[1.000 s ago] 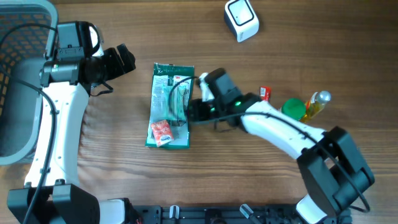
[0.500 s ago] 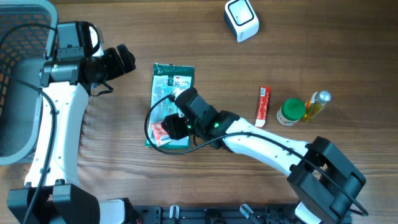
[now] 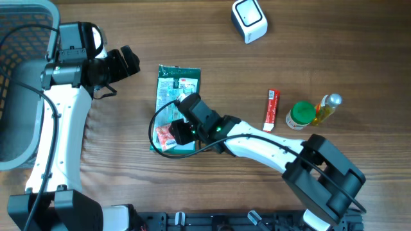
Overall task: Scan the item barcode
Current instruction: 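Reach the right gripper to the red-orange packet on the glove pack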
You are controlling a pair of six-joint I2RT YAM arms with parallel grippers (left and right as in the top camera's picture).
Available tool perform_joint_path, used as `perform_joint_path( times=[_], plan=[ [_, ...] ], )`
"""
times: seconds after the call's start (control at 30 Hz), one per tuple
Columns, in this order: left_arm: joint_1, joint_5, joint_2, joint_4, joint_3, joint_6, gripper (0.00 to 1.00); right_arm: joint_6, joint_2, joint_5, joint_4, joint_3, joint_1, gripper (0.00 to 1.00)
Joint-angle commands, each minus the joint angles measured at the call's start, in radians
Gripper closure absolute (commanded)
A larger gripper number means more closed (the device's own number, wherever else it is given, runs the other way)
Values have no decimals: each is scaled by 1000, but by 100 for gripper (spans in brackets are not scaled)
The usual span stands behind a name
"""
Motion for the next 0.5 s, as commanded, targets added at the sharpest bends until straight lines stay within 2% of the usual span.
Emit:
perform_joint_path(
  times=[0.0,0.37,0.47],
  plan=[
    [4,11,-3,2,12,21,0,3,29,-48,10,0,3,55],
    [4,11,-3,2,12,21,0,11,57,-51,8,0,3,56],
    [4,11,-3,2,12,21,0,30,84,-85,22,0,4,60]
  ],
)
